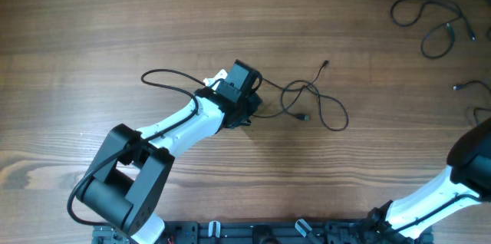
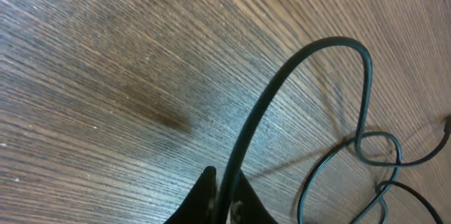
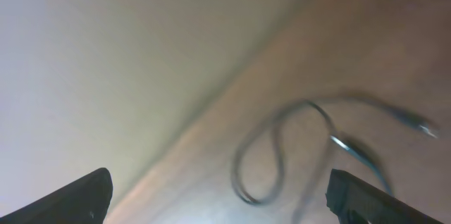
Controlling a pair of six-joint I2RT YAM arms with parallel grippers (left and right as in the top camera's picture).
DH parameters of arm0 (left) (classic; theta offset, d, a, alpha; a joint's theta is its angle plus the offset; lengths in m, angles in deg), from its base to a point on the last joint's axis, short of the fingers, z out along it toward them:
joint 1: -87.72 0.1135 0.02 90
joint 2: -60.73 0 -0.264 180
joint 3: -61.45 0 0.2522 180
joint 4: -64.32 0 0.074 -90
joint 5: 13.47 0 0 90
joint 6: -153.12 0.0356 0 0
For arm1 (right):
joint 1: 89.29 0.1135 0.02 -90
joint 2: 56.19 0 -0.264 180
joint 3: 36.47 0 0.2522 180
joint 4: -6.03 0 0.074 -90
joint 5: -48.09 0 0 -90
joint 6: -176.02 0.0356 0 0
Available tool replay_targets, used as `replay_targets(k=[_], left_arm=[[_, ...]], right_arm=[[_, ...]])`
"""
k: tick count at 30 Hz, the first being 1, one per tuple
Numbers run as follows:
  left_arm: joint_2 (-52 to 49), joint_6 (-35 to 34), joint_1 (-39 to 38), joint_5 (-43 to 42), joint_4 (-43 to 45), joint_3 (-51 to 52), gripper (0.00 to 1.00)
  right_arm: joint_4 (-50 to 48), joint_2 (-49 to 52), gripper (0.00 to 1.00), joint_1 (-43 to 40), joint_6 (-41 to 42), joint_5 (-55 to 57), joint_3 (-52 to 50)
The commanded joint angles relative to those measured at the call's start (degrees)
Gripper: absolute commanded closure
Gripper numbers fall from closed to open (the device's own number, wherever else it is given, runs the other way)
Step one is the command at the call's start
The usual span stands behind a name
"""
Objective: Untangle cables
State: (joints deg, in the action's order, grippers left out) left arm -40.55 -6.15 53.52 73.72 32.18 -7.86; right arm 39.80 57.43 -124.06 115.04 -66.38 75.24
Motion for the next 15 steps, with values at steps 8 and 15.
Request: replay_targets(k=[8,15], left_arm=[[0.35,8.07,1.09,-11.58,11.26,0.02,0.96],[0.35,9.16,1.40,-12.92,18.21,0.02,0.72]], right_arm=[[26.18,1.53,0.00,3.91,-12.90,-5.57,-0.46],[42.32,1.55,0.00,19.74,2.78,4.37,-0.92]])
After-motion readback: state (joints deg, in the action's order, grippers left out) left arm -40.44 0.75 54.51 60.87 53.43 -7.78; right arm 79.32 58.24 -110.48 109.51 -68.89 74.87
